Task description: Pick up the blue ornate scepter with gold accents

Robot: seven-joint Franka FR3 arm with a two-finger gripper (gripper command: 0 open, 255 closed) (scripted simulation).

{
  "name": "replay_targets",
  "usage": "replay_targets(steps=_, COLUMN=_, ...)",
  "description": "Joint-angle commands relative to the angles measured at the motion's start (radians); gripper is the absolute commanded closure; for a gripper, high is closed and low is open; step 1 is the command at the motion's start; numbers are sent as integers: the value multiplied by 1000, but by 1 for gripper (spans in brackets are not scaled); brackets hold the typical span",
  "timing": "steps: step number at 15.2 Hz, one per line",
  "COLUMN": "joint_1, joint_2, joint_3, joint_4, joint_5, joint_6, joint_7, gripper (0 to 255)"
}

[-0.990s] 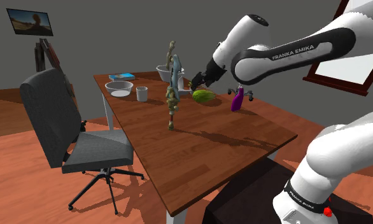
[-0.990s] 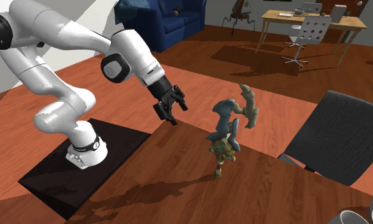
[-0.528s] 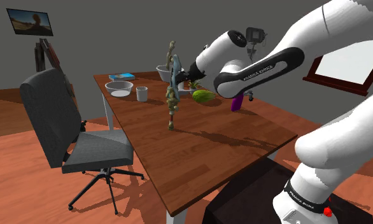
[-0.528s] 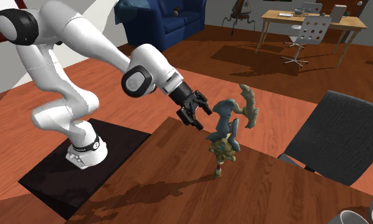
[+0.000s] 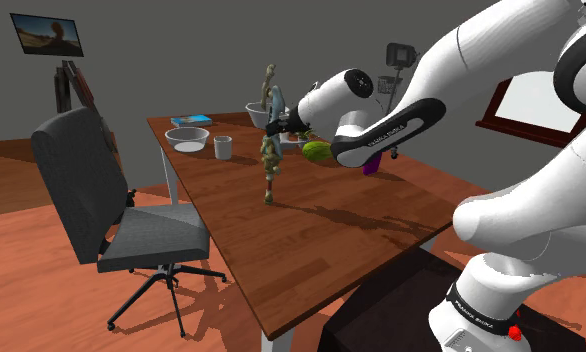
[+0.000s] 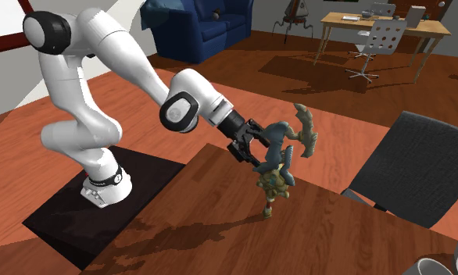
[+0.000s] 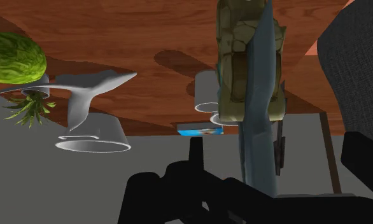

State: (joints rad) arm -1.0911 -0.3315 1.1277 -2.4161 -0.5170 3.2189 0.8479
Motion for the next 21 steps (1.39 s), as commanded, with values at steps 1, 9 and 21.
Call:
replay_targets(steps=1, joint_1=-79, joint_2=-13, joint_3=74, joint_4=-8, joint_5=-5, joint_6=32, joint_7=20, gripper=0)
replay_targets(steps=9, joint_1=-107, joint_2=-18, joint_3=102, joint_4=-7, joint_5=-3, joint_6=40, joint_7=25, gripper=255)
replay_targets(steps=21, joint_1=191, joint_2=25, joint_3=-178, joint_4=29, joint_5=26, joint_6=-79, joint_7=-58, gripper=255)
